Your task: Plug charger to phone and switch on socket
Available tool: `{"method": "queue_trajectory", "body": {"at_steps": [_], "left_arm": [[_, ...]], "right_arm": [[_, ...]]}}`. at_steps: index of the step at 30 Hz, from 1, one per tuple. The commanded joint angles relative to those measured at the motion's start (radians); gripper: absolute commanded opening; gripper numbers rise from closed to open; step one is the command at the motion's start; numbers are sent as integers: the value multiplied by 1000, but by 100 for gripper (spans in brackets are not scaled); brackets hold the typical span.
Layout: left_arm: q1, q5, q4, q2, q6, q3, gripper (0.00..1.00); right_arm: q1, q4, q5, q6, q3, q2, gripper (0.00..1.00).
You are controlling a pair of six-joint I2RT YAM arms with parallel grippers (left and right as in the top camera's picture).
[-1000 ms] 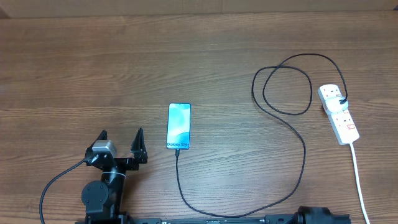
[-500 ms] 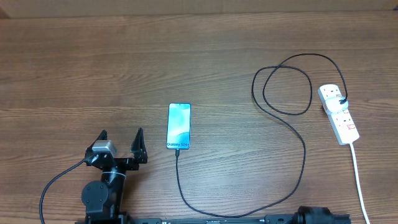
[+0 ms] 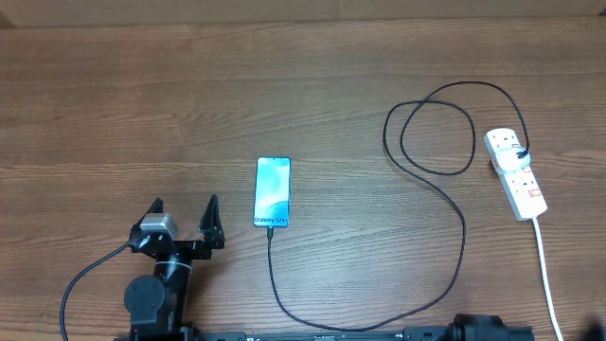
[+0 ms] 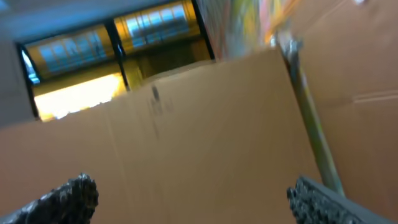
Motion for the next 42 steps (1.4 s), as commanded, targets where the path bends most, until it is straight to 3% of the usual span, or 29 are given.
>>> {"method": "queue_trajectory", "body": {"at_steps": [1,11,17,23,33,42], "left_arm": [[-5,-3,-3,-9,26,-4,100],[-5,-3,-3,-9,26,-4,100],[-5,-3,-3,-9,26,-4,100],[-5,-3,-3,-9,26,-4,100],[-5,-3,-3,-9,26,-4,100],[-5,-3,-3,-9,26,-4,100]], "right_arm": [[5,126,5,8,-225,0,100],[5,793,4,132,-849,-1,100],[5,1023,3,135,-1061,-2,100],[5,1001,6,135,-1164,-2,100],[5,719,26,126,-1161,-2,100],[5,727,7,55,-1161,-3,100]]}}
